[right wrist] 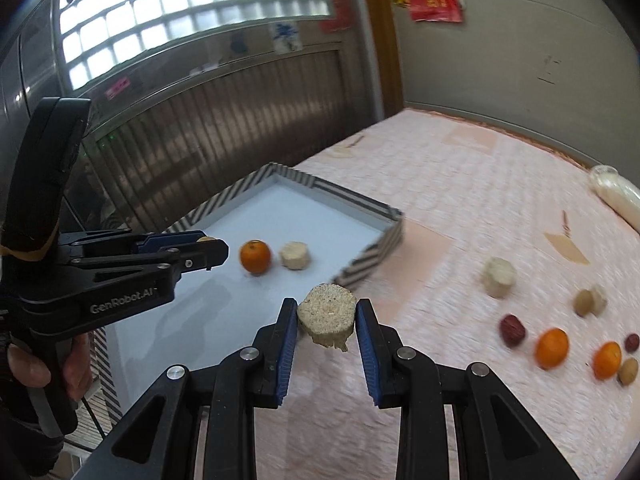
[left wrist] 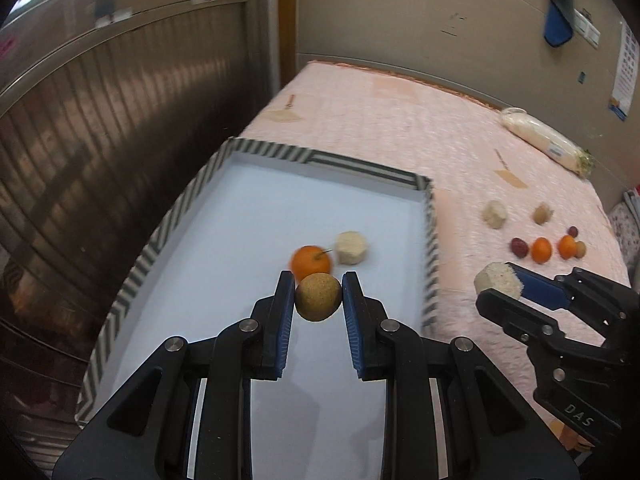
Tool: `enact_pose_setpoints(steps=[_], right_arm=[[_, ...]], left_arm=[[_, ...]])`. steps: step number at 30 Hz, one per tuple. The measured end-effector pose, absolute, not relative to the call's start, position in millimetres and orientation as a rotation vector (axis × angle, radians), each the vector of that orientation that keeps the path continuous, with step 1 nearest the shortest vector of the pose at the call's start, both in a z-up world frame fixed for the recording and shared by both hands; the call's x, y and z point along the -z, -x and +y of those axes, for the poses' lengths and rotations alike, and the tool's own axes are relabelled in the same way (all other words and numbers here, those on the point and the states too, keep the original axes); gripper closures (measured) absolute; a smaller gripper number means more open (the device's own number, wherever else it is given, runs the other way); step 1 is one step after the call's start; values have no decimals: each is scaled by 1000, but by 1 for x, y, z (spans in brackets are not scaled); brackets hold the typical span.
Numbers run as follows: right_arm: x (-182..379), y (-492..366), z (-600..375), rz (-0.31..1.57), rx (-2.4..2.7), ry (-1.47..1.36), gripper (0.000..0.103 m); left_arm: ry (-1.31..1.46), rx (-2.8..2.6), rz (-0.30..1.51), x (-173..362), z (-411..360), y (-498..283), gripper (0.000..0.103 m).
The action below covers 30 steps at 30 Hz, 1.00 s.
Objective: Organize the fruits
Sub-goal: 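Carry the slice and brown fruit into the striped tray and open both grippers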
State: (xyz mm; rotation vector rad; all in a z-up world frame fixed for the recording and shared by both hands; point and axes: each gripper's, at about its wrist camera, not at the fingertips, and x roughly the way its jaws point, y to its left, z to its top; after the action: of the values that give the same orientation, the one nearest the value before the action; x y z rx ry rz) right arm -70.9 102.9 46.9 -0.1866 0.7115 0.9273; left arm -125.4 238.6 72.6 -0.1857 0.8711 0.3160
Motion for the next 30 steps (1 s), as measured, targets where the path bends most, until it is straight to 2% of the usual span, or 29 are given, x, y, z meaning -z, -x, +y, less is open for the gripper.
enact_pose_setpoints(steps=[30], right_arm=[[-15, 76, 196, 791, -985, 341, 74]], left_arm=[[217, -384, 928, -36, 275, 137, 79]])
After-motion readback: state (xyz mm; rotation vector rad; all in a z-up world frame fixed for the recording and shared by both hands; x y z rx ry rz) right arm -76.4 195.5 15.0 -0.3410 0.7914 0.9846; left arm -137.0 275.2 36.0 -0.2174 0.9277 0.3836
